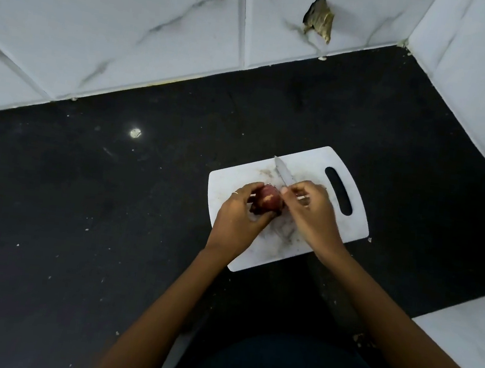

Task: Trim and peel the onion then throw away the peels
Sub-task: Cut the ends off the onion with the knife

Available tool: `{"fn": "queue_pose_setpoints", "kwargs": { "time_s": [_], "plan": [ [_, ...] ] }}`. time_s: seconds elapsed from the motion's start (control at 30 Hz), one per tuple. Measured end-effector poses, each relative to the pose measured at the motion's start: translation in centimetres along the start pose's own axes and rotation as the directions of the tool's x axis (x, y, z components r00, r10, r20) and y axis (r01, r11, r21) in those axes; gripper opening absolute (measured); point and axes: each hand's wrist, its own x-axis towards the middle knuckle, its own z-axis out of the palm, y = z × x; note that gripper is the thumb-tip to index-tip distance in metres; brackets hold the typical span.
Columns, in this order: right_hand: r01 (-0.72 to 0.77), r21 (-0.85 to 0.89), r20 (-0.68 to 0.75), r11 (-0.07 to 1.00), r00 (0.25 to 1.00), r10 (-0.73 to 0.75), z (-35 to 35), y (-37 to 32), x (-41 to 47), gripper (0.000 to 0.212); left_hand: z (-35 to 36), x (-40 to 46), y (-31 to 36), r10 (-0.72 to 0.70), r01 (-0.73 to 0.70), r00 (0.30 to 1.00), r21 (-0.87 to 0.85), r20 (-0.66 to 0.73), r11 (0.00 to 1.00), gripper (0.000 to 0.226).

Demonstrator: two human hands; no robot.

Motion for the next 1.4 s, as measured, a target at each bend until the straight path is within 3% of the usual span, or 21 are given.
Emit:
{"fn": "queue_pose_setpoints", "kwargs": {
  "time_s": [0.1,0.27,0.6,0.73,1.07,1.23,1.4],
  "plan": [
    [0.012,-0.213,-0.124,0.977,0.991,-0.039,-1.4,1.2,1.0,0.01,-0.2,0.0,0.2,-0.008,0.008,1.0,-0.002,0.005,1.0,0.056],
    [-0.022,-0.472,-0.049,0.881,0.999,-0.001,-1.3,2.3,1.5,0.035,-0.1,-0.2,0.3,0.003,-0.003,1.0,-0.004,0.001,1.0,0.058],
    [0.041,-0.451,-0.08,0.891,0.993,-0.086,-0.3,2.3,1.5,0.011,-0.7,-0.8,0.2,-0.067,0.066,0.998,-0.015,-0.01,0.998,0.058],
    [0.055,-0.427,-0.09,0.902,0.991,-0.103,-0.7,2.5,0.9,0.017,-0.8,-0.8,0.1,-0.072,0.072,0.997,-0.009,-0.006,0.997,0.059],
    [0.005,-0.162,0.179,0.987,0.984,0.024,-2.2,-0.3,-1.3,0.023,-1.0,-0.5,0.5,-0.099,0.099,0.995,0.032,0.011,0.995,0.056],
    [0.083,-0.356,0.297,0.931,0.954,0.028,-2.2,-1.9,-2.4,0.023,-0.7,0.0,1.0,-0.083,0.082,0.997,0.096,0.004,0.992,0.052],
    [0.104,-0.535,0.292,0.839,0.954,0.068,-1.4,-2.7,-2.9,0.019,-0.5,0.4,1.6,-0.048,0.052,0.998,0.133,-0.029,0.99,0.035]
  ]
}}
